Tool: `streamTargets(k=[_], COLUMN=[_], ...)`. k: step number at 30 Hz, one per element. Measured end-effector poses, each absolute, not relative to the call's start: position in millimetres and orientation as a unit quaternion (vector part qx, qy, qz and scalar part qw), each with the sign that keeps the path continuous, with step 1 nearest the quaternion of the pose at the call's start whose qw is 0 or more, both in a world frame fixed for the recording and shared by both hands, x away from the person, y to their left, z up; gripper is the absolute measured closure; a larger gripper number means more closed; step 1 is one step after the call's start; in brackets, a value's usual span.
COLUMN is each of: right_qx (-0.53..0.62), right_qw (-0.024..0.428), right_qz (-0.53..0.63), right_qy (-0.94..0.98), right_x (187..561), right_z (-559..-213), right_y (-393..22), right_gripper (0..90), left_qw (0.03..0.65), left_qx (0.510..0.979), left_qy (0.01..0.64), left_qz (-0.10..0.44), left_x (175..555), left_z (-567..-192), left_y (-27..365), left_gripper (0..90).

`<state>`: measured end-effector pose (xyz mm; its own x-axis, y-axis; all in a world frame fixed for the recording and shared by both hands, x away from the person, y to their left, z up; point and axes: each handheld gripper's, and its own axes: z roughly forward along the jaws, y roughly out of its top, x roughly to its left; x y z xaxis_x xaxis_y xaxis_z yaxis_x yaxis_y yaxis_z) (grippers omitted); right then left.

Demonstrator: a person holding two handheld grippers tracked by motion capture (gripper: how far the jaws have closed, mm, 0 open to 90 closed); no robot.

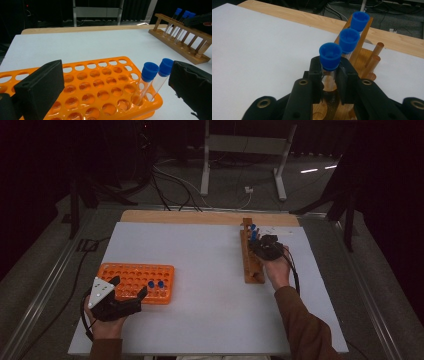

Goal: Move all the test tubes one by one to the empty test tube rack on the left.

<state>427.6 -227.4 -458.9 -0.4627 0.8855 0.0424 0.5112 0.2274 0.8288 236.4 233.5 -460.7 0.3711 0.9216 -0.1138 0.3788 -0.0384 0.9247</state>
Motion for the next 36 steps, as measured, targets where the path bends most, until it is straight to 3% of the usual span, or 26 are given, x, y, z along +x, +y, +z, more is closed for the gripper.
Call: streamTargets(k=[12, 36], right_qx=[0.460, 0.438], right_qw=[0.238, 0.256], right_qz=[0.413, 0.463], right_qy=[0.749, 0.727], right_x=[422.0, 405.5], right_z=[-454.4, -411.5], right_y=[-228.6, -242.5], right_gripper=[76.9, 77.0], left_qw=[0.492, 0.496], left_qx=[0.666, 0.666], left_qy=[0.488, 0.484], left_qz=[0.275, 0.275], left_x=[236.8, 236.4], left_z=[-460.9, -458.5], left_y=[233.8, 231.9], left_gripper=[1.2, 1.2])
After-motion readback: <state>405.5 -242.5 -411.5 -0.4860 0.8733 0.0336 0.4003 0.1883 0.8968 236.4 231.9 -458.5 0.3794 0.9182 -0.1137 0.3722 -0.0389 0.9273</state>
